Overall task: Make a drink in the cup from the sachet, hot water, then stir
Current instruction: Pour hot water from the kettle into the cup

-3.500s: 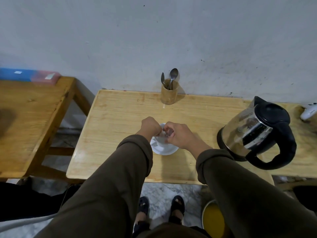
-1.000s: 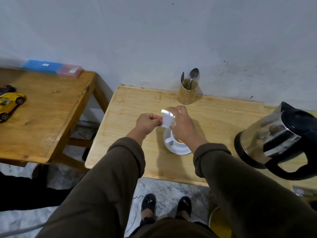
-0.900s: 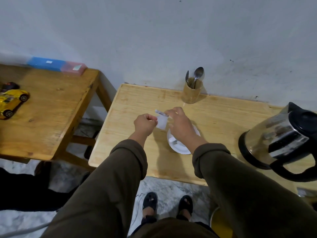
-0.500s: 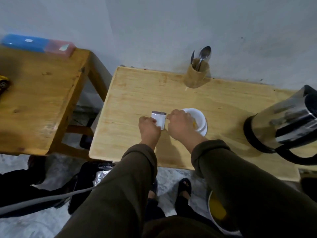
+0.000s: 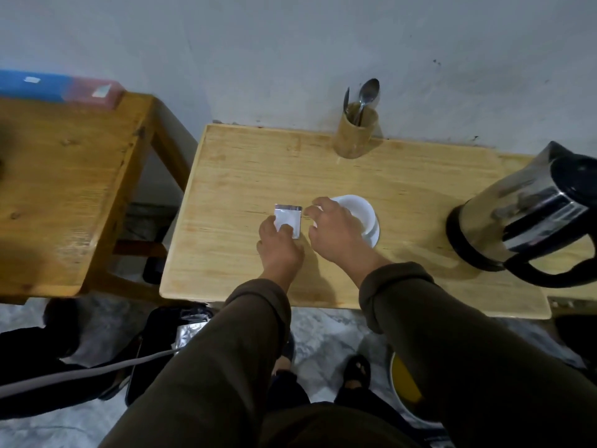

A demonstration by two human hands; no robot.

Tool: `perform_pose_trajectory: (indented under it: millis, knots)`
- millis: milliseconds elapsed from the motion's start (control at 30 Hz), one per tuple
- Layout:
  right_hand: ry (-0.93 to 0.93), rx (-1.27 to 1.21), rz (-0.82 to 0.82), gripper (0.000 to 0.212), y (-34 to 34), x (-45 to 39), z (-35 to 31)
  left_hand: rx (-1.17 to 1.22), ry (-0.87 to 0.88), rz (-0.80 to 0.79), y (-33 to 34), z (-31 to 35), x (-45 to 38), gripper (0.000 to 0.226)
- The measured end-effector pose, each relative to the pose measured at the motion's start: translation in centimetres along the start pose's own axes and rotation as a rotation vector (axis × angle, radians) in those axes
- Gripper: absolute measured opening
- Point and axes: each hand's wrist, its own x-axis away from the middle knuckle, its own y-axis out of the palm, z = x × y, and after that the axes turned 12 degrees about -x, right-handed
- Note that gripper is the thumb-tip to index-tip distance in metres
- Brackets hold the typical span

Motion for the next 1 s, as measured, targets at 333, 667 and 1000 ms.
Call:
perform_pose_trajectory:
  millis: [333, 667, 1000]
  knots:
    - [0.020, -0.155, 0.342, 0.039, -4.2, 6.4, 6.7, 0.225, 0.001, 0.036, 4.0, 5.5, 5.6, 0.067]
    - [0.242, 0.019, 0.749, 0.042, -10.0, 14.4, 17.5, 0.375, -0.033, 0.192, 6.9, 8.7, 7.6, 0.091]
    - [0.491, -0.284, 0.926, 0.069, -12.1, 16.0, 23.1, 0.484, -0.217, 0.166, 7.7, 11.6, 8.3, 0.101]
